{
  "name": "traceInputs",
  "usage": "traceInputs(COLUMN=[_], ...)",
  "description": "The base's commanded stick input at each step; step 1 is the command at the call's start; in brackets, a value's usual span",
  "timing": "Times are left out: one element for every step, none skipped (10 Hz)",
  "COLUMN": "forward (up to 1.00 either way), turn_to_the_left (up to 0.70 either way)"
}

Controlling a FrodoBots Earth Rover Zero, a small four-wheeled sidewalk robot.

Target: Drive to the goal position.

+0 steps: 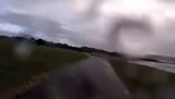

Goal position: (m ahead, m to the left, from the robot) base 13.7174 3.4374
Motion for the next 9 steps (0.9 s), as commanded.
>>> traceInputs(forward=[0.7, 0.7, 0.7, 0.7, 0.7, 0.7, 0.7, 0.7, 0.7], turn_to_the_left=[0.0, 0.0, 0.0, 0.0, 0.0, 0.0, 0.0, 0.0, 0.0])
